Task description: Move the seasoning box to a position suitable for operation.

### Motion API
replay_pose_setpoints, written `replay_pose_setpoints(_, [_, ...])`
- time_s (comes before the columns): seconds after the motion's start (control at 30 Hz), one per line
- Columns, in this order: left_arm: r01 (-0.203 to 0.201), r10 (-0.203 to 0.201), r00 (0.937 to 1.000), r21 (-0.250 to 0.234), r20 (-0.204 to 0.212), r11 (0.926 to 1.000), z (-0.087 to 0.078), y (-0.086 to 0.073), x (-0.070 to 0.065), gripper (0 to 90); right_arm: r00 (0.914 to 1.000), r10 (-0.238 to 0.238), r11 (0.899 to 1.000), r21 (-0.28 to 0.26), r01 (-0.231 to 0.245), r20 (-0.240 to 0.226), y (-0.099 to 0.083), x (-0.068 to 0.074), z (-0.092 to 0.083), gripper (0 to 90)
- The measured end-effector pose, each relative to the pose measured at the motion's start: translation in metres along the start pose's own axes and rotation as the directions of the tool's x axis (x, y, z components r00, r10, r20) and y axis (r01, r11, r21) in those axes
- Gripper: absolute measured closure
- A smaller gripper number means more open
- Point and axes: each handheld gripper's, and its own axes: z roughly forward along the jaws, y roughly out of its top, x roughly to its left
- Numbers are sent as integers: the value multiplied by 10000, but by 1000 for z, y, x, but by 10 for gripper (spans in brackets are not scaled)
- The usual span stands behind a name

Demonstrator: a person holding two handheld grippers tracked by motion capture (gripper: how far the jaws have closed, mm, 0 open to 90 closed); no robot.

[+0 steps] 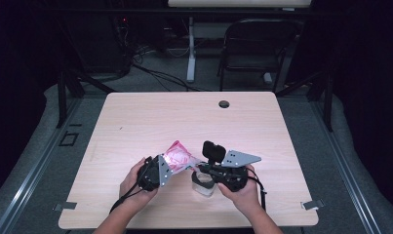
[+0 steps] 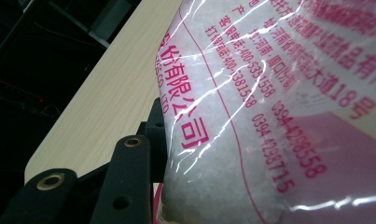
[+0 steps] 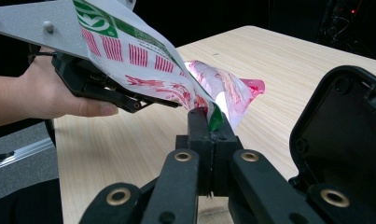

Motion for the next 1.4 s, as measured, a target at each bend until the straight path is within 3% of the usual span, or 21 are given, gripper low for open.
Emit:
replay_pose_setpoints(0.63, [-541, 543, 9983, 103, -202, 9985, 0, 4, -2, 645, 9999, 23, 10000, -40, -23, 128, -7, 0, -2, 900])
replay_pose_setpoints(1.4, [-1277, 1277, 9881, 57, -857, 9918, -3, 7, -4, 646, 9998, 116, 9999, -69, -115, 157, -11, 1, -2, 900])
